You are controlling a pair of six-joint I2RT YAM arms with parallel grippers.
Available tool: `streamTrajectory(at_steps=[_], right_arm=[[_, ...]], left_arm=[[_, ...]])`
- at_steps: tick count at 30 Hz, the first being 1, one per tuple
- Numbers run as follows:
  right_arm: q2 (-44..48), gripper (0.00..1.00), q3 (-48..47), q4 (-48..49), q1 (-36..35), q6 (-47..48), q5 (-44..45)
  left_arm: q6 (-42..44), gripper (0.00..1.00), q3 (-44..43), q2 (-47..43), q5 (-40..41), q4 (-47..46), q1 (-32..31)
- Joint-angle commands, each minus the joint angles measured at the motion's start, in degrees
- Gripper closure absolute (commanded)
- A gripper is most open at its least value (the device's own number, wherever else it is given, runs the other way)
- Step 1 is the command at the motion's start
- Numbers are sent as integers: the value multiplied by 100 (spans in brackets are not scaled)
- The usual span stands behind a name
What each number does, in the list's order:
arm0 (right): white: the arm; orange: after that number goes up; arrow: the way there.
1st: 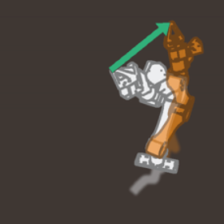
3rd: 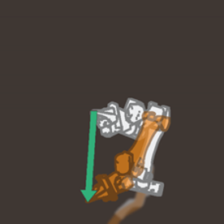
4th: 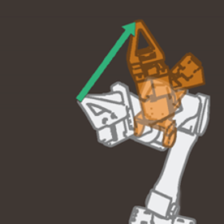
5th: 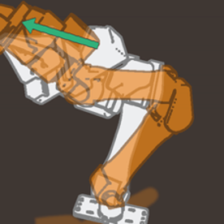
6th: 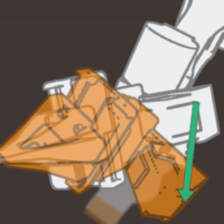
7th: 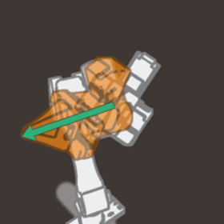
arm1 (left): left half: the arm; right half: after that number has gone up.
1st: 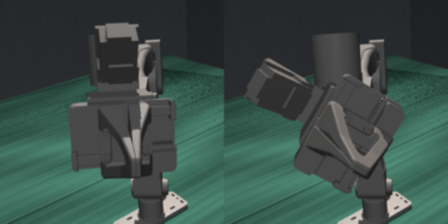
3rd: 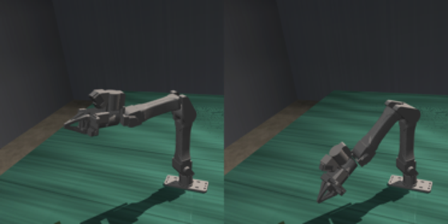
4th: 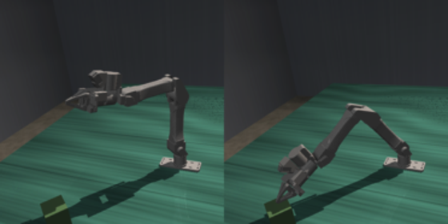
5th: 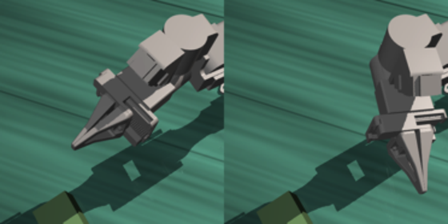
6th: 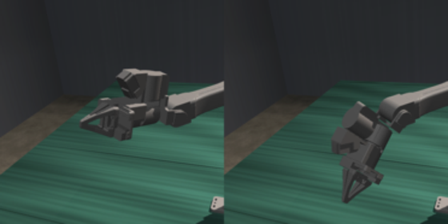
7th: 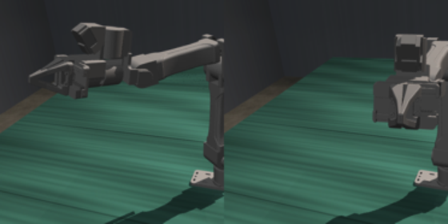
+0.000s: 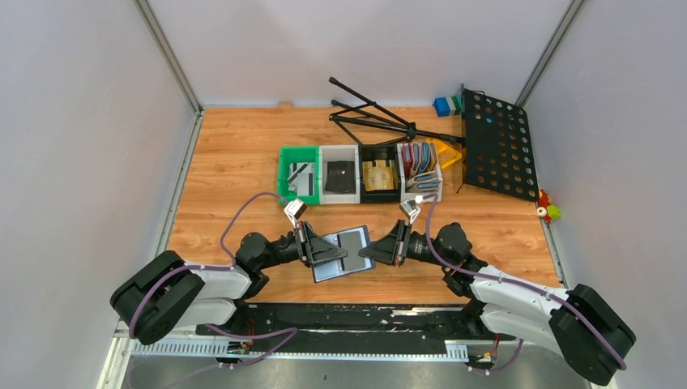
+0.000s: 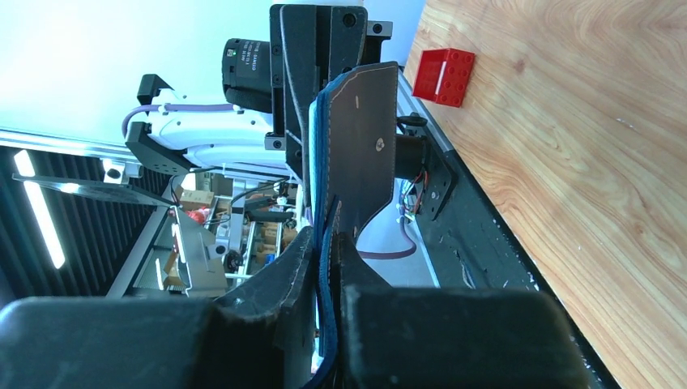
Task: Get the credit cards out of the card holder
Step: Remove the credit card from the card holder.
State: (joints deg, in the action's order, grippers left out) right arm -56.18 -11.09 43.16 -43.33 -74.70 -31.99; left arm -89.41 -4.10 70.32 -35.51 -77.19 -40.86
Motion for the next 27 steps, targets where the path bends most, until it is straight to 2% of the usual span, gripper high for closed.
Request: streamTrajectory(at_steps=[1,3,13,18,19,21,23,25,27], right_arm=[[169,100,115,219,-12,-52,149],[279,100,184,123,13,-68,256],[1234,100,533,-553,116,-131,674],[1782,100,352,-1740,184,205,835],[1931,100,273,-2200,203,320,948],[2208,100,131,-3157,223,632,1233],[2424,100,39,-3886,236,932,1518],[2592,100,15,-4262,245,1130,1704],[2658,100,14,-4498,246,1261,1818]], left_arm=[[44,97,-133,-116,47,-376,-53],[69,100,-93,-191,76,-319,-53],[366,100,29,-750,-92,463,235],[829,100,-27,-1290,-135,1526,330],[1004,100,-74,-1425,-230,1873,412],[1469,100,-256,-1914,-354,3153,687],[2270,100,-704,-2360,-285,4814,908],[3111,100,-1179,-2628,-20,6211,1067],[3783,100,-1674,-2548,193,7068,1194]])
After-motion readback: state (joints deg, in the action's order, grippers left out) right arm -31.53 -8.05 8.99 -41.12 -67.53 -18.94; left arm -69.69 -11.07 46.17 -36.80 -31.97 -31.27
